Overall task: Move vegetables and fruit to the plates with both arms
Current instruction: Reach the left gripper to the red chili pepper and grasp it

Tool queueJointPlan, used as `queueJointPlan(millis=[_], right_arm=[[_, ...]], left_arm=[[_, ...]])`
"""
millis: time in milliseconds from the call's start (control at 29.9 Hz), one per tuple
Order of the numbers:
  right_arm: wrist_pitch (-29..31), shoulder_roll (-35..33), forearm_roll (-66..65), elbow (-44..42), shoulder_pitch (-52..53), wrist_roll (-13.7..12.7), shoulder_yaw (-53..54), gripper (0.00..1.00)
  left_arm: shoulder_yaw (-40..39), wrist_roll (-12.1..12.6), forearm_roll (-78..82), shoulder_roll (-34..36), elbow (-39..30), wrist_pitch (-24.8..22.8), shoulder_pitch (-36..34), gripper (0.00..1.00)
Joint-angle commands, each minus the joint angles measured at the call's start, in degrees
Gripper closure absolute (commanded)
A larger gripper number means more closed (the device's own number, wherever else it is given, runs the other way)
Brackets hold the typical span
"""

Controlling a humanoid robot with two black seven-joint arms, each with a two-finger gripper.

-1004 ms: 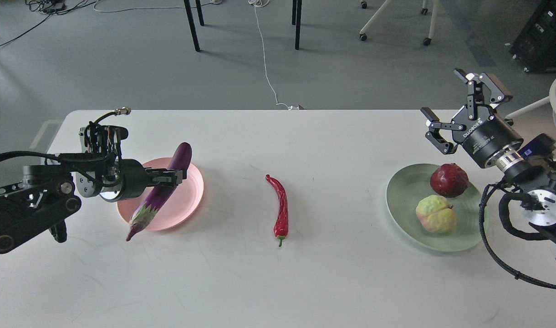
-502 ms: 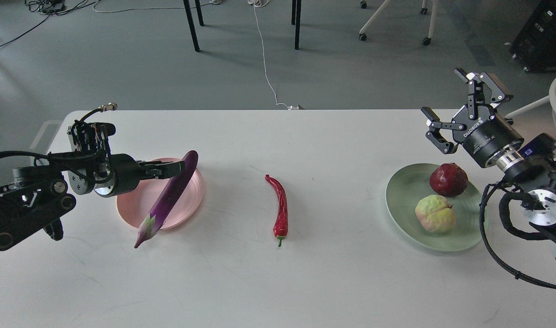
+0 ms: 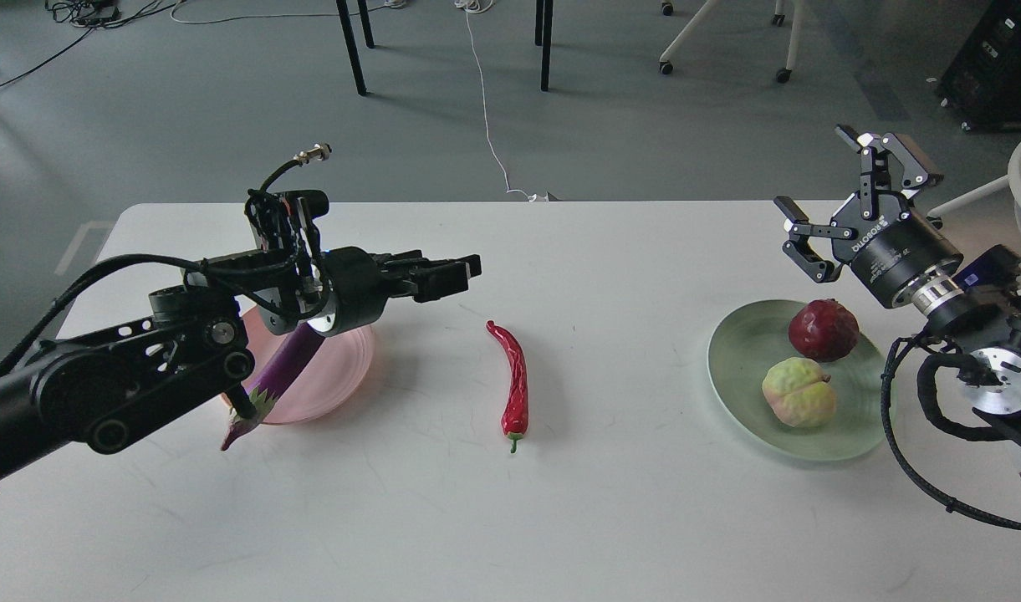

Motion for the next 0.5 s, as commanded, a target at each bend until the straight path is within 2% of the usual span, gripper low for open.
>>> queueJointPlan(millis=[0,134,268,368,469], right_arm=[[-0.01,0.01,1.39,-0.59,-0.17,0.0,1.05,0.03],[1.39,-1.4,5.69,-1.73,-0.79,0.0,1.84,0.02],[9.46,-1.49,10.88,-4.98,-2.98,0.0,3.6,0.02],[10.15,-1.49,11.24,-6.57,-4.3,0.0,3.69,0.02],[10.15,-1.49,11.24,-6.57,-4.83,0.0,3.69,0.02]], left_arm=[[3.03,3.24,5.86,-9.15,2.22,0.19,0.39,0.02],[5.41,4.56,9.65,-15.67,6.0,0.18,0.47,0.02],[5.41,7.46,9.74,-17.0,9.08,-0.08,0.21,0.02],[5.5,8.69,9.74,-17.18,9.87,-0.43,0.12,0.02],[5.59,11.06,9.74,-17.0,9.96,-1.65,0.65,0.02]])
